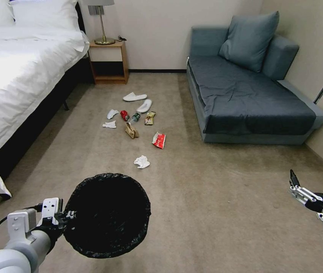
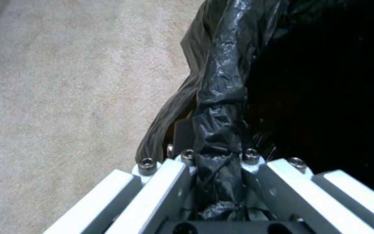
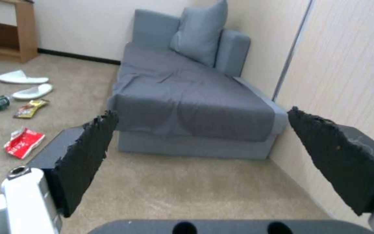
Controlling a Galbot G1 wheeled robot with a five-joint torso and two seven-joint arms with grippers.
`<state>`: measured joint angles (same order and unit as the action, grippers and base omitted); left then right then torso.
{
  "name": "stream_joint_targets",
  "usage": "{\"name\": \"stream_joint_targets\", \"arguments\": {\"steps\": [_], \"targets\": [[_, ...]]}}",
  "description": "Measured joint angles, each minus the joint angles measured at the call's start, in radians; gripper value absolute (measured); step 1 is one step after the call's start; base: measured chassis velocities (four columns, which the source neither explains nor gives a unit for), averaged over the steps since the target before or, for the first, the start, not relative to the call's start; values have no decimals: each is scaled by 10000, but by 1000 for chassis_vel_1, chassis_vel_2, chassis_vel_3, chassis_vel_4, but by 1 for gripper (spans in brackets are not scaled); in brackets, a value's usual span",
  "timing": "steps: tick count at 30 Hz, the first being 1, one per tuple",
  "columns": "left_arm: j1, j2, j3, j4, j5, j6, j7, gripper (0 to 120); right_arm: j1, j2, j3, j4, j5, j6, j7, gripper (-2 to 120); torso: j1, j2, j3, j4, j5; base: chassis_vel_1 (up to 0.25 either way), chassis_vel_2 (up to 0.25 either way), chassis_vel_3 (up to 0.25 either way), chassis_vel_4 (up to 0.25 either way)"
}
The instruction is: Pick up the trash bin, then pick up the garbage on the floor and place it into the trash bin.
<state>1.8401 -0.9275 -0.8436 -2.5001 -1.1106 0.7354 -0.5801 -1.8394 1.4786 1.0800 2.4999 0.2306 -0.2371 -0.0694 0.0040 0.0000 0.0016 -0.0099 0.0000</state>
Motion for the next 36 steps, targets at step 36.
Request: {"name": "stream_joint_targets", "arguments": {"steps": [36], "targets": [[-64, -52, -11, 0, -109, 1, 18, 2, -58, -160, 139, 1, 78, 78, -1477, 100, -1, 1, -3, 1, 0, -7, 7, 8, -8]]}}
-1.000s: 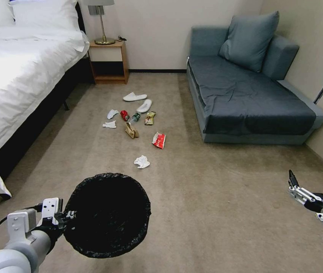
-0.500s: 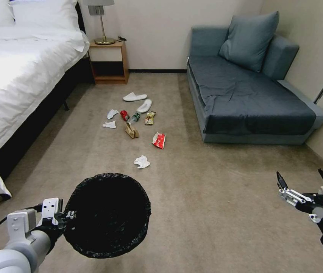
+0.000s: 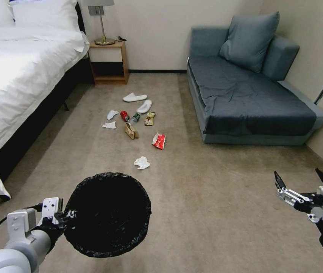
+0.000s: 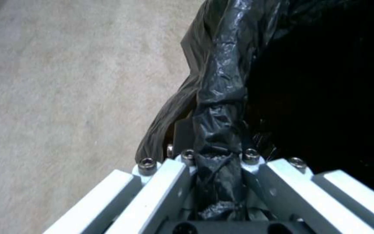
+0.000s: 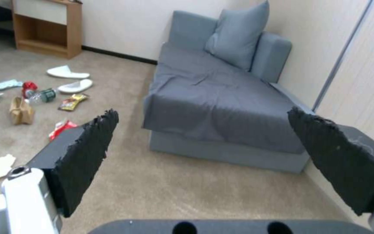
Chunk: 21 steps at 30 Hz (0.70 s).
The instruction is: Pick up the trash bin, then pick up the garbage on the floor and place it into the trash bin.
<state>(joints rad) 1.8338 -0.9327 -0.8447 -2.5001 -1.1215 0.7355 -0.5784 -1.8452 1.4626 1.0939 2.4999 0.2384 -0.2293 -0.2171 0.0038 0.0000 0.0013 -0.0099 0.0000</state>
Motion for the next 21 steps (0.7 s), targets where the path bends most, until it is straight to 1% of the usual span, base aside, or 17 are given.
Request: {"name": "stream_joint_targets", "arguments": {"steps": [11, 15, 21], "targets": [[-46, 0, -3, 0, -8, 0, 8, 2, -28, -99, -109, 0, -100, 52, -106, 100, 3, 0, 3, 1, -1, -153, 146, 161, -142], [-65, 0, -1, 1, -15, 0, 8, 2, -28, -198, -166, 0, -102, 53, -110, 100, 3, 1, 3, 0, -1, -116, 101, 112, -120], [-52, -52, 27, 1, -18, 0, 0, 2, 12, -151, -327, 0, -184, 42, -132, 100, 3, 1, 2, -1, -1, -124, 100, 108, -112]]}}
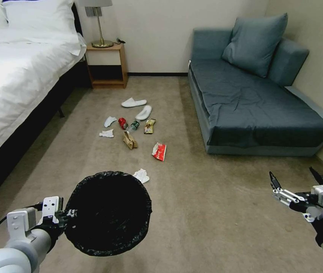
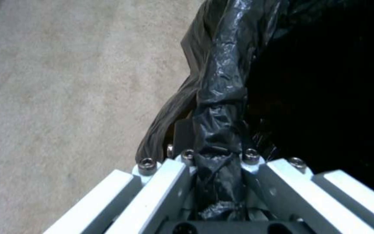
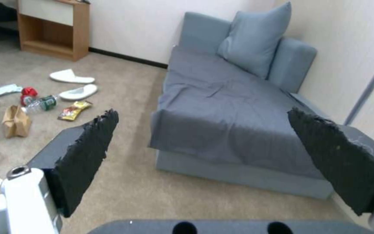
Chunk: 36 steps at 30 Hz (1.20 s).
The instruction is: Pick up the trash bin, then pick up the garbage on the floor and place it into the trash bin.
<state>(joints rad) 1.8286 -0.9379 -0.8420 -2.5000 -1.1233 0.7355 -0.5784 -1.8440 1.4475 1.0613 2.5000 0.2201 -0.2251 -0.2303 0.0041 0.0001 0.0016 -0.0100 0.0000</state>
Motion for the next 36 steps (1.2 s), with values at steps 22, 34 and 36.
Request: {"name": "stream_joint_targets", "arguments": {"steps": [22, 34, 36], "targets": [[6, -192, -6, 0, -36, 0, -180, 2, -9, -24, 4, 0, -24, -8, -64, 100, -2, -1, 0, 1, 0, -116, 127, 120, -118], [-23, -232, 30, 0, -38, 0, -180, 2, -9, -22, 4, 0, -33, 48, -63, 100, -2, -2, 0, 1, 0, -56, 131, 124, -53], [-23, -238, 30, 0, -38, -1, -180, 2, -8, -22, -1, 0, -42, 50, -63, 100, -2, -2, 0, 2, 1, -3, 103, 88, -14]]}}
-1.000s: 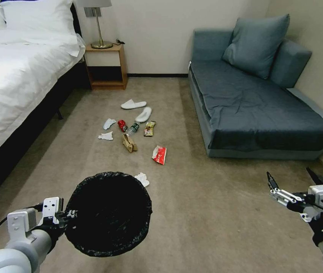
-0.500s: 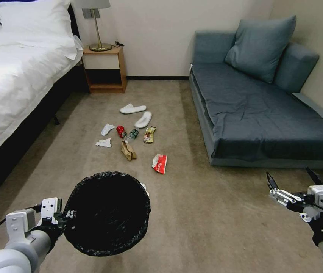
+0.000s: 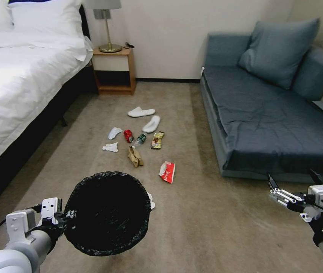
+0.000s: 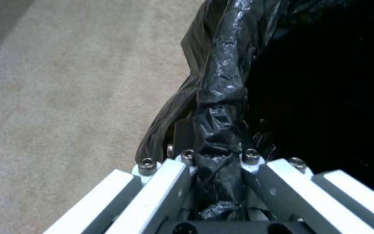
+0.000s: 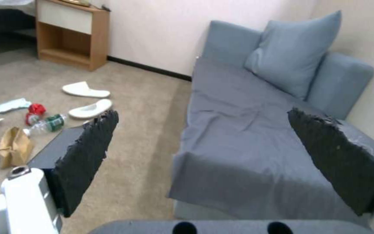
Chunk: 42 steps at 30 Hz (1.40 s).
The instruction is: Pick up the trash bin, then pick up the garbage on the floor and place it into the trash bin.
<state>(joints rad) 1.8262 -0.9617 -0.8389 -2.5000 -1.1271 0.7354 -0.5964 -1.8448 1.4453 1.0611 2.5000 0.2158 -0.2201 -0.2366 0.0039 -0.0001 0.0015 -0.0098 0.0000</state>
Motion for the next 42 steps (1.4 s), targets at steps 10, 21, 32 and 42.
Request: {"name": "stream_joint_targets", "arguments": {"steps": [10, 21, 32, 42], "targets": [[-101, -10, 39, 0, 1, 1, 20, 2, 5, -11, -21, 0, -26, 32, 2, 100, 0, 0, 0, -1, 0, -8, 97, 88, -7], [-544, 55, -57, 1, -160, 1, -95, 2, 39, -312, -81, 0, 181, -148, 168, 100, 0, 0, 0, -1, 0, -8, 38, 31, -8], [-1660, 852, -369, 0, -2121, -2, -1083, 2, 254, -2962, -735, -907, 1732, -765, 65, 100, 1, 0, 1, -4, 3, 0, 0, 0, 0], [-1618, 1204, -549, 0, -2380, -1, -1182, 2, 1556, -5472, -2998, -3248, 2139, -760, 96, 100, 1, 0, 1, -1, -1, 0, 0, 0, 0]]}}
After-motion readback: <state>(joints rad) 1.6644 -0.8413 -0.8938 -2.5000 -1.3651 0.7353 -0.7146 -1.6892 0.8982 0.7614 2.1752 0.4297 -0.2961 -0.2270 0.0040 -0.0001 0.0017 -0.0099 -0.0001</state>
